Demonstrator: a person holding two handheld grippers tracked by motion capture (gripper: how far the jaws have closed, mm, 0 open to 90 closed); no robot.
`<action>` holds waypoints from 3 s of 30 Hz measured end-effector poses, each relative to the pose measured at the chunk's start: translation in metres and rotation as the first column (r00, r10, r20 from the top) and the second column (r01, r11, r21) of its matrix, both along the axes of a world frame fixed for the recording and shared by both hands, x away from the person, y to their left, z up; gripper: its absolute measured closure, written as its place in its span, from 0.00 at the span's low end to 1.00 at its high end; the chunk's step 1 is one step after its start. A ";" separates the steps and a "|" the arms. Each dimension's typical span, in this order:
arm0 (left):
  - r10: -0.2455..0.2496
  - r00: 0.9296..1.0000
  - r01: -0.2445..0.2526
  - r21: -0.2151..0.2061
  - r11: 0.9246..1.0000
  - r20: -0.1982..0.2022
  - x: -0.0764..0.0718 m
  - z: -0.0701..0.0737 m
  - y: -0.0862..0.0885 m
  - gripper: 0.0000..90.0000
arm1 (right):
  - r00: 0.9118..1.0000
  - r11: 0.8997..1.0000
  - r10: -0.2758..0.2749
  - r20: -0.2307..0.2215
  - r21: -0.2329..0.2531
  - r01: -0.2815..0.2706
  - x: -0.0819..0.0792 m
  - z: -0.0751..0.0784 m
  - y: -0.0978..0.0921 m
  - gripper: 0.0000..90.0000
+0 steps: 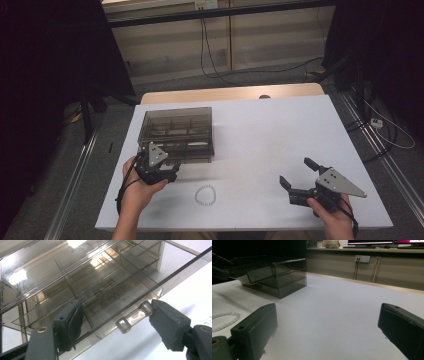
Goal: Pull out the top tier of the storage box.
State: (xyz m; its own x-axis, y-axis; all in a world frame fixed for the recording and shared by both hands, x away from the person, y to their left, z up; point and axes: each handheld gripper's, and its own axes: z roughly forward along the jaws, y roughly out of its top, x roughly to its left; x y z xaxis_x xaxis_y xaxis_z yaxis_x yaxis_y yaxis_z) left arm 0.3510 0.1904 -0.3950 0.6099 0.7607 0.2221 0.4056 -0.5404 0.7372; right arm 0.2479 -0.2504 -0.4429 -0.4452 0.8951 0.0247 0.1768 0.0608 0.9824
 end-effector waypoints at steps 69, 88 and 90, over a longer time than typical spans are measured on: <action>-0.184 0.976 0.156 -0.223 0.962 -0.112 -0.030 0.023 -0.011 0.21 | 1.000 1.000 0.002 0.001 -0.002 -0.002 0.001 0.000 0.000 0.02; -0.244 0.951 0.195 -0.245 0.950 -0.189 -0.037 0.002 -0.034 0.15 | 1.000 1.000 -0.001 0.007 0.000 0.001 0.000 0.002 -0.001 0.02; -0.241 0.952 0.195 -0.237 0.952 -0.187 -0.036 0.000 -0.035 0.14 | 1.000 1.000 -0.001 0.007 -0.001 0.001 -0.001 0.002 -0.002 0.02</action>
State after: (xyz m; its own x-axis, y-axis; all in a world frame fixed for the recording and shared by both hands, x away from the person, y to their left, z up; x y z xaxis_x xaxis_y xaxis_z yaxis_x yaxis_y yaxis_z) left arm 0.3148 0.1554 -0.3955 0.7812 0.6188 -0.0825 0.4543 -0.4729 0.7550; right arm 0.2472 -0.2520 -0.4410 -0.4446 0.8955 0.0209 0.1699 0.0613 0.9836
